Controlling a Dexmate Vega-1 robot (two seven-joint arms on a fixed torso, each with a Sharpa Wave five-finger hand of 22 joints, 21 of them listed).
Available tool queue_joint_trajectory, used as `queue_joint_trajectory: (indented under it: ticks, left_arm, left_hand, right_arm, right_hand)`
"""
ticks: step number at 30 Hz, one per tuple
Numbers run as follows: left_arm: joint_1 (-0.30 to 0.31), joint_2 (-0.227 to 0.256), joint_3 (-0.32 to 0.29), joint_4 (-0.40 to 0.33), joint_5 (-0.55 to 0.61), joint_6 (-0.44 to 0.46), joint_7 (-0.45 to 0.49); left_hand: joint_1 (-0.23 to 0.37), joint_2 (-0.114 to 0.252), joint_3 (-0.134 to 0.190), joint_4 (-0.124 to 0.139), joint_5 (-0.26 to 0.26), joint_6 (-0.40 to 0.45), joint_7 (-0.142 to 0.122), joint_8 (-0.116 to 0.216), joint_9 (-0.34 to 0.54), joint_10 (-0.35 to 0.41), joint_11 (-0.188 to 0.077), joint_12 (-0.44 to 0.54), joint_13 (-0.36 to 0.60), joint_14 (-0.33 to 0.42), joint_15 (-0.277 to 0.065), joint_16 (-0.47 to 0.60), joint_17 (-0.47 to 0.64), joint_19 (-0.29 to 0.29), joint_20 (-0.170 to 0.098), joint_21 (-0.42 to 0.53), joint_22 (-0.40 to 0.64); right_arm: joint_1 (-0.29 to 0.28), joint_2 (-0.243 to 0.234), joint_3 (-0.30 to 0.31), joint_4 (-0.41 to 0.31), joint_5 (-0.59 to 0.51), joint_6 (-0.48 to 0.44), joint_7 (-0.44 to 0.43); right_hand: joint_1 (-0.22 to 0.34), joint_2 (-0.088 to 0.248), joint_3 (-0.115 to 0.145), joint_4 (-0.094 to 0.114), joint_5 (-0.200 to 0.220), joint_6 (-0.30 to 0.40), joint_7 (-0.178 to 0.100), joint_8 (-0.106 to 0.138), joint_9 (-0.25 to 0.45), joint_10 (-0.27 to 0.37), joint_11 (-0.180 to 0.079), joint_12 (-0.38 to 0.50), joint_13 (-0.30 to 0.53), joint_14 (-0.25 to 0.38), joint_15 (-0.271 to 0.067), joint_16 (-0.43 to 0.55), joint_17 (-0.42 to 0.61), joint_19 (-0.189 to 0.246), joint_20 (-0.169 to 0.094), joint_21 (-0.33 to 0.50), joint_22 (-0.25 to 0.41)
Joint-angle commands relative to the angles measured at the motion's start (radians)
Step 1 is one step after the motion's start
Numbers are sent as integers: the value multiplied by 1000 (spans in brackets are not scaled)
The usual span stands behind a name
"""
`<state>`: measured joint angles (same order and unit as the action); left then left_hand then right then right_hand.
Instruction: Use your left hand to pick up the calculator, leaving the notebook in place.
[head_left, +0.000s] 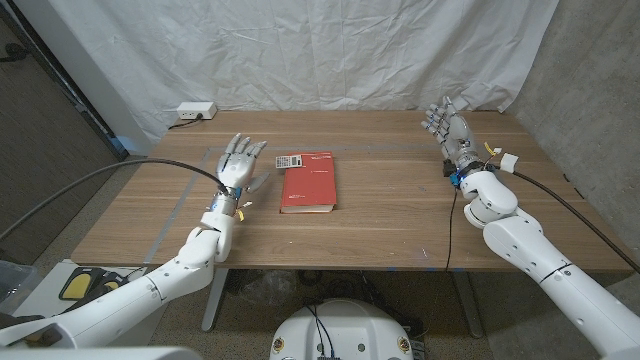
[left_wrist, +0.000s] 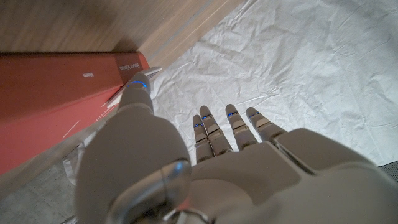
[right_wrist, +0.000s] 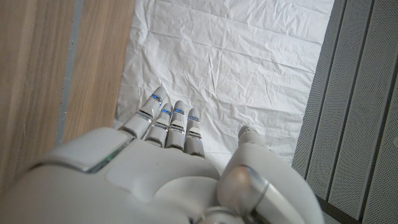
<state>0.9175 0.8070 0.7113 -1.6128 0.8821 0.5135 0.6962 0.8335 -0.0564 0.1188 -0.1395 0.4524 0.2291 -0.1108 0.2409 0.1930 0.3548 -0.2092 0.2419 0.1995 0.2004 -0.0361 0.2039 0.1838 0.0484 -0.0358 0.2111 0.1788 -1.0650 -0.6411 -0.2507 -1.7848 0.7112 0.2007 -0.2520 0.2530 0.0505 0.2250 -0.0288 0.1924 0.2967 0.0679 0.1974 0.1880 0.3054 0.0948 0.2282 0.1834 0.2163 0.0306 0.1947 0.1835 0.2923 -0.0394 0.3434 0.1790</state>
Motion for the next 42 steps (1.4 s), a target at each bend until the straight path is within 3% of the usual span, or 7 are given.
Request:
queue_joint_trajectory:
  ticks: [1, 8, 15, 28, 42]
  left_arm:
    - [-39, -17, 34, 23, 20, 13, -37]
    - [-57, -34, 49, 53, 15, -1, -31]
    - [-82, -69, 71, 131, 7, -44, 50]
    - [-106, -89, 91, 180, -18, -72, 97]
    - [-141, -103, 128, 194, -6, -35, 41]
  left_hand:
    - [14, 2, 4, -2, 6, 10, 5, 7, 2, 3, 0, 0, 4, 8, -95, 7, 2, 9, -58, 4, 5]
    - [17, 3, 4, -1, 8, 12, 4, 7, 2, 4, -1, -2, 4, 7, -96, 5, 2, 6, -56, 2, 5]
    - [21, 3, 3, 0, 9, 32, -1, 13, 2, 24, 0, 2, 4, 14, -99, 6, 2, 7, -57, 2, 5]
    - [27, 0, -1, 4, 11, 78, -13, 27, 1, 63, -3, 6, 5, 41, -109, 11, 2, 22, -61, 5, 5]
    - [31, 0, -3, 6, 13, 107, -25, 35, 1, 88, -4, 7, 4, 60, -113, 14, 2, 27, -64, 6, 5]
  right_arm:
    - [-23, -7, 17, -15, 3, 12, -7]
    - [-25, -6, 19, -14, 5, 17, -4]
    - [-19, -2, 15, -10, 6, 16, 0]
    - [-21, -7, 17, -19, 3, 15, 1]
    - [-35, -11, 27, -25, 8, 18, -3]
  right_hand:
    - [2, 0, 3, -4, -1, 9, -1, 3, 4, 8, -2, -1, 4, 9, -2, 3, 6, 6, -7, -4, 6]
    - [2, 0, 3, -4, -1, 9, -1, 3, 4, 9, -2, -1, 5, 9, -3, 3, 6, 7, -7, -5, 6]
    - [1, 0, 2, -5, -1, 8, -2, 2, 4, 8, -5, -2, 5, 12, -2, 3, 6, 8, -7, -7, 6]
    - [1, 0, 2, -6, -1, 8, -1, 2, 4, 10, -4, -2, 5, 12, -1, 2, 6, 9, -7, -10, 6]
    - [0, 1, 1, -7, -1, 8, -2, 2, 4, 12, -2, -2, 5, 13, -2, 2, 6, 11, -6, -13, 6]
